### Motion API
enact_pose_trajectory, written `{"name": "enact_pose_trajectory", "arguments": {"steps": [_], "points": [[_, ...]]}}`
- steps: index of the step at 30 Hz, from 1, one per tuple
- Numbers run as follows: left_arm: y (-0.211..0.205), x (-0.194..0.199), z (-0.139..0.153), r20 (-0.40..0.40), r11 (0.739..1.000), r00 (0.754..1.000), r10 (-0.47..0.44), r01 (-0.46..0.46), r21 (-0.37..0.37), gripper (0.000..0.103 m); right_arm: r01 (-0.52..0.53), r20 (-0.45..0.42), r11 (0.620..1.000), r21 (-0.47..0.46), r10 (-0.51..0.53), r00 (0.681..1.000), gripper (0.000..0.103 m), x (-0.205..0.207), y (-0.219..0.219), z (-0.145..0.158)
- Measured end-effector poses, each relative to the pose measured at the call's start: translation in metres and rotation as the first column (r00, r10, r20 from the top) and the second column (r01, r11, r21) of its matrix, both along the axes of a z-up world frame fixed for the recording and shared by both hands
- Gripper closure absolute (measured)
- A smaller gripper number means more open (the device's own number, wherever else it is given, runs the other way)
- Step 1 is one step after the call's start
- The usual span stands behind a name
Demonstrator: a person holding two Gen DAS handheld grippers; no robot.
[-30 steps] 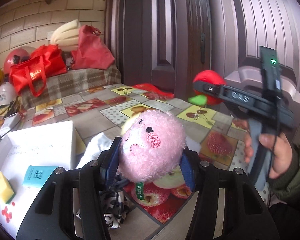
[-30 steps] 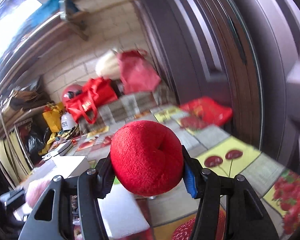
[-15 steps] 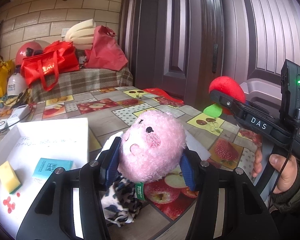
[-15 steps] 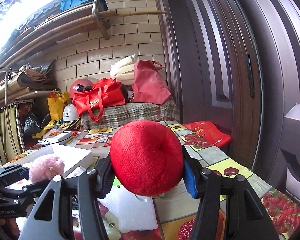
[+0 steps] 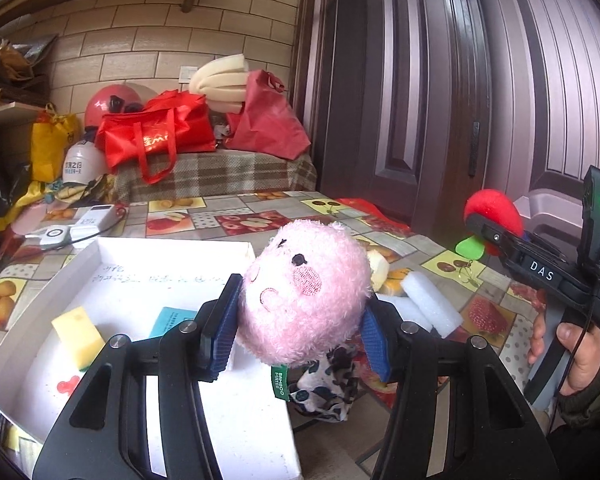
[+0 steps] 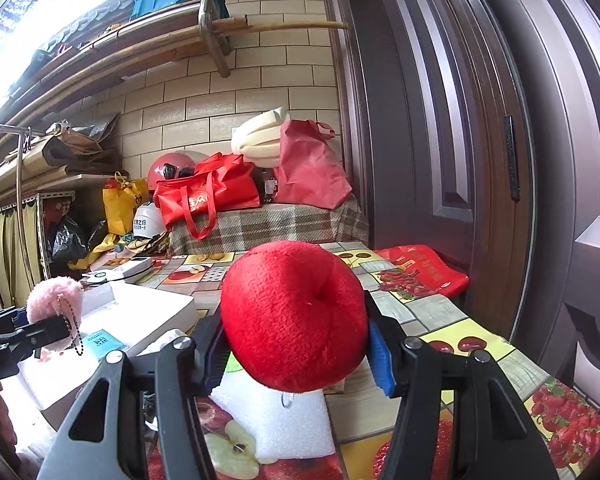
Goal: Organize soft objects
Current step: 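Carry the plush toy in the left gripper and red ball in the right over the white tray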
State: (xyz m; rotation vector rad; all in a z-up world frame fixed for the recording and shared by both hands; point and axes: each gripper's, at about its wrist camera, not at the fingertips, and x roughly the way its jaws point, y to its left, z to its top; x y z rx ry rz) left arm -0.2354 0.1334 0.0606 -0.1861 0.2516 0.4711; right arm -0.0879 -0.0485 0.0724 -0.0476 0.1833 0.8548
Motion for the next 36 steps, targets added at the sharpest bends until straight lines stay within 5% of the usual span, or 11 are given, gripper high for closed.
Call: {"name": "enact_pose_trajectory", "arguments": {"steps": [36], "points": [[0.025,-0.03,-0.002,0.027,0.995,0.996,0.09,-0.089,-0.041,0.049,-0.197,-0.029,0.976,-0.092,0.195,0.98,0.044,-0.033,0.059,-0.006]]}}
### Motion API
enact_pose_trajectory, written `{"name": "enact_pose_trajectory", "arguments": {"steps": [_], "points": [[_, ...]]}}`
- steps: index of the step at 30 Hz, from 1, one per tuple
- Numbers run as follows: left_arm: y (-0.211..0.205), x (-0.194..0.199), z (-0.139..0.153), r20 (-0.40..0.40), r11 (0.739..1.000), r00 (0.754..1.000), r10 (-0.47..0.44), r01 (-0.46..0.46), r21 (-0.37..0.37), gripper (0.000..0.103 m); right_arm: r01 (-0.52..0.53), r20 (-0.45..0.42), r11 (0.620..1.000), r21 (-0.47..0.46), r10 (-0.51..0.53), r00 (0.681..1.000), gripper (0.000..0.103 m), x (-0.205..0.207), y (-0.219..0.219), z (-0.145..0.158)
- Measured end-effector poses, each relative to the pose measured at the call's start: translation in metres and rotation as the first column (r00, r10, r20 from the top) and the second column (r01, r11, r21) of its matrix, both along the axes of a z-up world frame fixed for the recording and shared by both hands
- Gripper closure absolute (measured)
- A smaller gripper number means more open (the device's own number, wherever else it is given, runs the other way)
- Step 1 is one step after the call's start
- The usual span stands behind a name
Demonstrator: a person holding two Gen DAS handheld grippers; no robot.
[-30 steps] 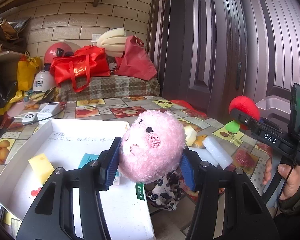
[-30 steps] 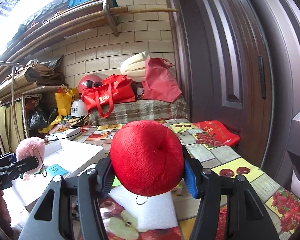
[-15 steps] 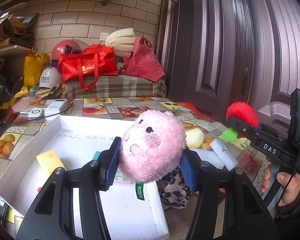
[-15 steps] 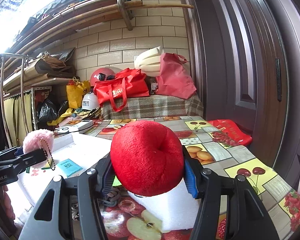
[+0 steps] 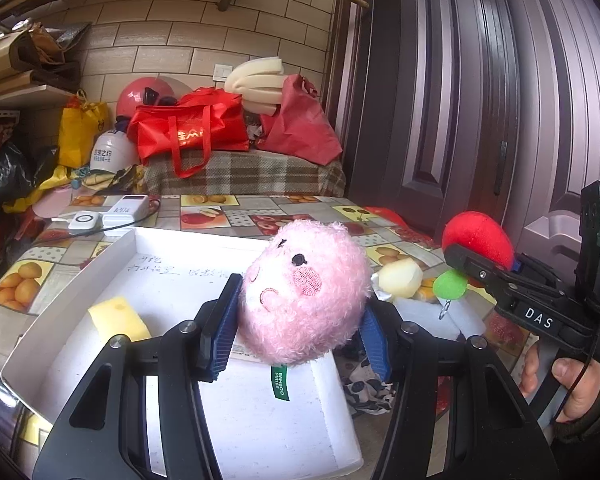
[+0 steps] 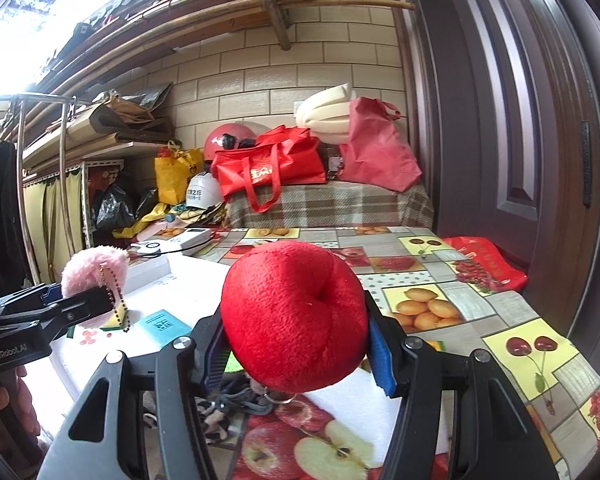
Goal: Organize soft objects
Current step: 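Carry the plush toy in the left gripper and red ball in the right over the white tray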
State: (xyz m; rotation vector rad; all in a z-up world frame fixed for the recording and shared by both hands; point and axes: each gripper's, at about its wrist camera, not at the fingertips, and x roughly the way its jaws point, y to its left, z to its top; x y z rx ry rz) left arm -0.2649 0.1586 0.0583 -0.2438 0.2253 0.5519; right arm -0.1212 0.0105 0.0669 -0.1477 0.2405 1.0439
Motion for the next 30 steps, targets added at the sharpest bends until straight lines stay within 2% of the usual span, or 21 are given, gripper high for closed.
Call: {"name": "enact_pose_trajectory", "arguments": {"steps": [30], "points": [[0.021,-0.024,-0.003,0.022,0.996,0.996,0.084,-0.083,-0.041,0.049,-0.12,-0.008,0.991,-0.057,0.12,0.993,0.045,-0.026,0.036,-0.006]]}}
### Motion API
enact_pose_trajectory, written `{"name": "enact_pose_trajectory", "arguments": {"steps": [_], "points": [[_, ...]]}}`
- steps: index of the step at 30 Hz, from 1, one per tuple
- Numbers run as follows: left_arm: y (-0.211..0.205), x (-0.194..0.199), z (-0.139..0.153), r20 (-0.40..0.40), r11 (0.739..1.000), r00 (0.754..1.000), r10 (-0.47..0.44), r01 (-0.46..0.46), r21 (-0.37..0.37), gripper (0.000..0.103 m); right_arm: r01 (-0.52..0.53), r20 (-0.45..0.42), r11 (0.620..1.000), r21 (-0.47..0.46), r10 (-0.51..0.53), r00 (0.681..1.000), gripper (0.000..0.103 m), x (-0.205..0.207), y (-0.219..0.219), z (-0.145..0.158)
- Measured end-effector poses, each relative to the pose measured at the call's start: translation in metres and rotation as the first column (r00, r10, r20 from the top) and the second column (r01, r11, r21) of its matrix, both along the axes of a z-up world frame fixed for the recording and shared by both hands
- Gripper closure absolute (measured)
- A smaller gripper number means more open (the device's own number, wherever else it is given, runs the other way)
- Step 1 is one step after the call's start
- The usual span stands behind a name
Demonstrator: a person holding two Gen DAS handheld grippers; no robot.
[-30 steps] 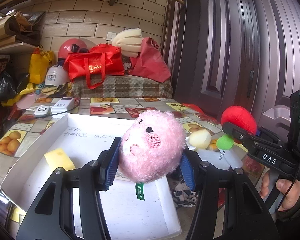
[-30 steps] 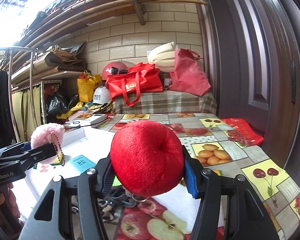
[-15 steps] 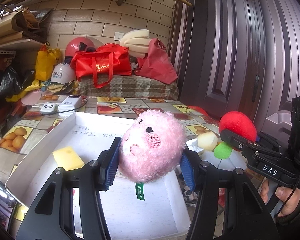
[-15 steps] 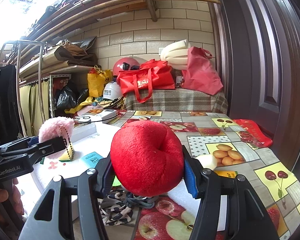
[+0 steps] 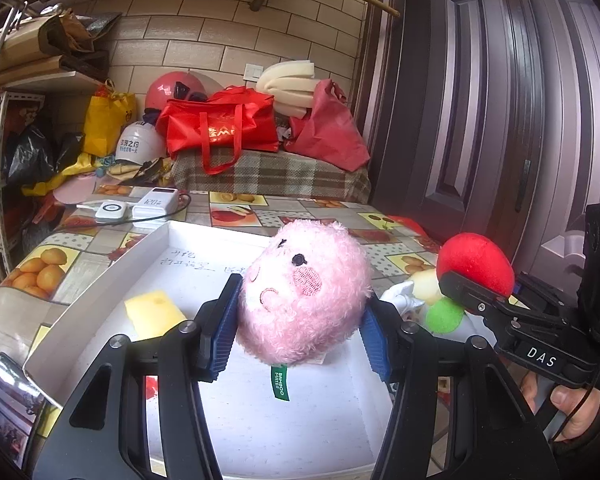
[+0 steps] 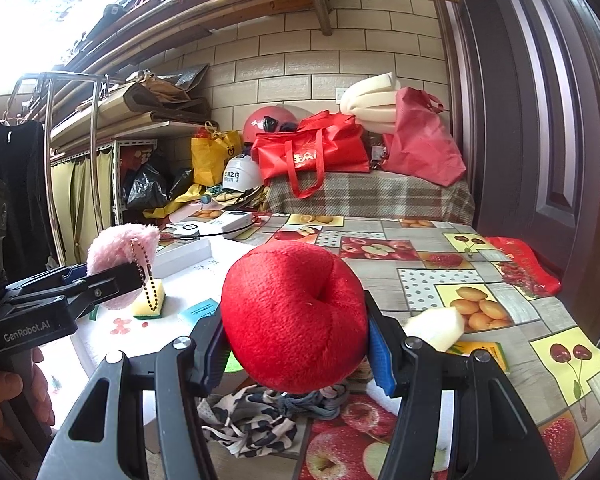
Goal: Organize soft objects
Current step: 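Carry the plush toy in the left gripper and red ball in the right over the white tray, then open the left gripper over the tray while the right releases the red ball into it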
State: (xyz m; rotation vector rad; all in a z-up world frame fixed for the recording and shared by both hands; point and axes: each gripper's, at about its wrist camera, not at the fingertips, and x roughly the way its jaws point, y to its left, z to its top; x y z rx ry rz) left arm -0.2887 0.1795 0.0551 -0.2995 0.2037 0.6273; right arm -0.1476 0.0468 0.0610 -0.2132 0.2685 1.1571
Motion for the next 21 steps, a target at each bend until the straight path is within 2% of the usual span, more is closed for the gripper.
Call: {"name": "enact_pose_trajectory", "arguments": {"steps": [4,9,14,21], "points": [[0.007,-0.009,0.0,0.004,0.999,0.999,0.038,-0.038,-0.001,0.049,-0.014,-0.002,1.0,-0.008,0.014,1.0,0.045,-0.003,0.005,-0.001],[0.025,-0.027,-0.004,0.015,0.994,0.995,0.099,-0.099,-0.035,0.049,-0.042,-0.008,0.999,-0.019,0.042,0.999,0.045,-0.009,0.014,-0.003],[0.037,-0.034,-0.009,0.008,0.99,0.992,0.125,-0.124,-0.072,0.048,-0.116,-0.027,0.992,-0.054,0.115,0.993,0.045,-0.019,0.033,-0.008],[0.042,-0.023,-0.013,-0.04,0.991,0.995,0.087,-0.091,-0.093,0.048,-0.263,-0.154,0.955,-0.14,0.241,0.958,0.045,-0.027,0.071,-0.023]]}}
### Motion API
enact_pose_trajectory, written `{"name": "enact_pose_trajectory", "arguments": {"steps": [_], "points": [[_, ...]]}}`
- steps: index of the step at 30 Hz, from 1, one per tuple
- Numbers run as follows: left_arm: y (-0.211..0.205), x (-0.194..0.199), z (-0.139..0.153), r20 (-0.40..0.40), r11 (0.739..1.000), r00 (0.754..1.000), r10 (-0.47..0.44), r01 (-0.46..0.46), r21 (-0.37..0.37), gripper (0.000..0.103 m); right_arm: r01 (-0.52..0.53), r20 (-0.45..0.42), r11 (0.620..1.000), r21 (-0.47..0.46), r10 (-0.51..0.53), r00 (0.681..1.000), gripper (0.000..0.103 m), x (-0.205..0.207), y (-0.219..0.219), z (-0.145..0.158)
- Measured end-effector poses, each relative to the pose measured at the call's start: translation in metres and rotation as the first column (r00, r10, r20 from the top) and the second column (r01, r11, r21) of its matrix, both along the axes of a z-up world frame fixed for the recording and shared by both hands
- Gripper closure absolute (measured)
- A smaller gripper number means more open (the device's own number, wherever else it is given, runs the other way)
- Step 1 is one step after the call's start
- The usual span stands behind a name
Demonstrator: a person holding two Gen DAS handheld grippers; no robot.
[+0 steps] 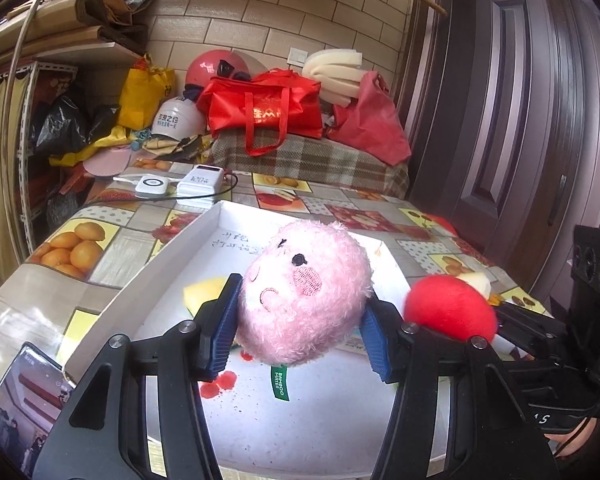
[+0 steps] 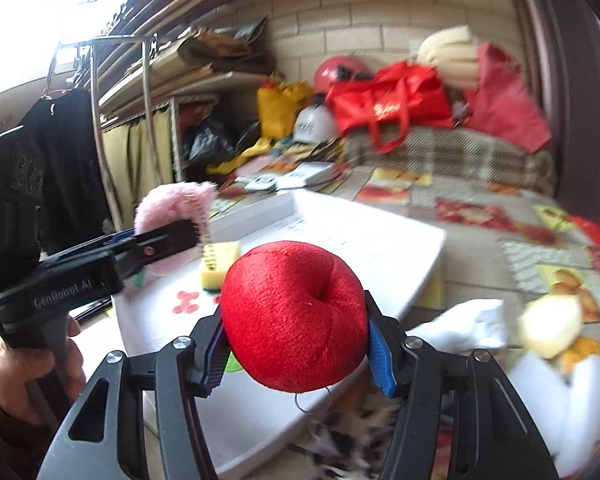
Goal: Organize soft objects
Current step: 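Open the left gripper over the tray while the right releases the red ball into it, then move the left gripper to the patterned scarf while the right approaches a white foam sheet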
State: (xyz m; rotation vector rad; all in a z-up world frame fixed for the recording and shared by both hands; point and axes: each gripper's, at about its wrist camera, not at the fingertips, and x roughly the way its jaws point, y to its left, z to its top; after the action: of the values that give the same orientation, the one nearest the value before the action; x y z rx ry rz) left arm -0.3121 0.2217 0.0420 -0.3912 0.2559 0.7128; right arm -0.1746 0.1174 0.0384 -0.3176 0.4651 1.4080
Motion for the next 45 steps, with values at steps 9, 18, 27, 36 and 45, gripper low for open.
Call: {"name": "enact_pose_trajectory", "arguments": {"steps": [9,18,27,36,45], "points": [[0.019,-0.006,-0.006,0.039,0.997,0.999,-0.001,0.005,-0.082,0.048,-0.066,-0.068,0.995,-0.079,0.061,0.996,0.045,-0.006,0.021,-0.011],[0.041,0.009,-0.012,-0.033,0.992,0.999,0.023,-0.027,-0.126,0.047,-0.101,-0.051,0.982,-0.162,0.094,0.994,0.044,-0.021,0.044,-0.019],[0.054,0.003,-0.02,-0.02,0.978,0.998,0.061,-0.064,-0.197,0.004,0.064,-0.036,0.969,-0.24,-0.075,0.997,0.026,0.006,0.061,-0.027],[0.036,-0.004,-0.007,-0.004,0.99,0.993,0.117,-0.117,-0.081,0.0,0.12,-0.015,0.983,-0.142,-0.123,0.992,0.0,0.006,0.046,-0.016],[0.034,-0.009,-0.006,0.018,0.99,0.992,0.125,-0.124,-0.06,0.0,0.13,0.081,0.991,0.041,-0.133,0.988,0.0,-0.015,0.02,0.004]]}}
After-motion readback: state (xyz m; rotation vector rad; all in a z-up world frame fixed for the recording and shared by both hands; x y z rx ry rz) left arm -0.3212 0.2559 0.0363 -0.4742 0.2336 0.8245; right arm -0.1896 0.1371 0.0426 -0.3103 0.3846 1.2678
